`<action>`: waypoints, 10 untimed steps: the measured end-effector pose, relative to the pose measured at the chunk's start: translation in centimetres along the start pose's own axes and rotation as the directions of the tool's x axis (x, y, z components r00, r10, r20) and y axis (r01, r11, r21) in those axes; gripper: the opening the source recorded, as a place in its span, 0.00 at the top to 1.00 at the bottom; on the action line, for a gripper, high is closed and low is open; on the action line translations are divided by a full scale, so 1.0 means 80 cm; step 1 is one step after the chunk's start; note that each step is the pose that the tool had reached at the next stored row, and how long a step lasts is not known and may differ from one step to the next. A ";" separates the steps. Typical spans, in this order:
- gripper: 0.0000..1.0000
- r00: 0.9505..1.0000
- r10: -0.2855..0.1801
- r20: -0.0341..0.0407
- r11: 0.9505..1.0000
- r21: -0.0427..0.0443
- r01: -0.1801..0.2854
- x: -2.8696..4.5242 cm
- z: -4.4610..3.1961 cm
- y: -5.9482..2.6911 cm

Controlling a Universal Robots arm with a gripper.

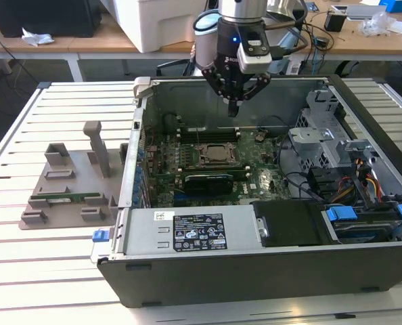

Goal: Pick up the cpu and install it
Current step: 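Install the first cpu locking lever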

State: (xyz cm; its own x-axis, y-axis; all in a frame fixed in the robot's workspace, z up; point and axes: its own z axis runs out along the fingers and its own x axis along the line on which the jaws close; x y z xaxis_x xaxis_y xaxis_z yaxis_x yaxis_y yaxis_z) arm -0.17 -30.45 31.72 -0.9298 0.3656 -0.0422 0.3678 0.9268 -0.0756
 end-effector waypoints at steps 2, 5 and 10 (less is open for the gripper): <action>0.89 1.000 -0.010 -0.012 0.999 -0.033 0.009 0.0000 0.0001 0.000; 0.89 0.999 -0.015 -0.030 0.997 -0.083 0.013 0.0000 0.0002 0.000; 0.89 0.997 -0.077 -0.031 0.992 -0.101 0.073 0.0000 0.0001 0.000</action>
State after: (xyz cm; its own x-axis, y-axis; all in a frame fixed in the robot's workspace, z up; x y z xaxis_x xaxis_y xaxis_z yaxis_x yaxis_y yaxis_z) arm -0.17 -30.45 31.71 -0.9552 0.2959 -0.0049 0.2957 0.9550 0.0221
